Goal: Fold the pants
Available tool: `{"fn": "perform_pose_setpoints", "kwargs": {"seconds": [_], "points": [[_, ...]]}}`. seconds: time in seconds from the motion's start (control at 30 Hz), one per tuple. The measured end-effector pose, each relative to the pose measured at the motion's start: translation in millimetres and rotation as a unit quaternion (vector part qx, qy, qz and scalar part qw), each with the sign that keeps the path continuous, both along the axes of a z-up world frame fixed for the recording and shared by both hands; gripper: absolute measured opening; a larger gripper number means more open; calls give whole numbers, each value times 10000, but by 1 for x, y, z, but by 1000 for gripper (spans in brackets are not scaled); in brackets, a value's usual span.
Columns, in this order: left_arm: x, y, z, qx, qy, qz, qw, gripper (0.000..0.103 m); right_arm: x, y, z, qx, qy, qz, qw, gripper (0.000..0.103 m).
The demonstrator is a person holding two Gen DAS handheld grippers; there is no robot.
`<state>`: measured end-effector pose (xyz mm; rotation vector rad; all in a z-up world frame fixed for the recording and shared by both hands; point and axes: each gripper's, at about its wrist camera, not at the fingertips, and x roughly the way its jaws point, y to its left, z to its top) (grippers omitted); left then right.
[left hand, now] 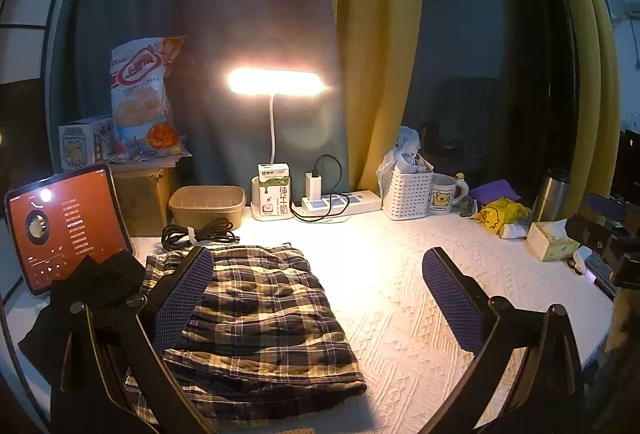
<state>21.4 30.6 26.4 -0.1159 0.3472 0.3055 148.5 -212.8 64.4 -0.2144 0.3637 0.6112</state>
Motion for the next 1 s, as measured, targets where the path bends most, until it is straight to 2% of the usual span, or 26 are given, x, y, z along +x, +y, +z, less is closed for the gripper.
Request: {"fn": "perform_pose_setpoints", "kwargs": {"seconds": [1.0], "points": [[-1, -5, 3, -63, -50, -33, 10000, 103, -2, 0, -1, -6, 30, -40, 10000, 103]]}}
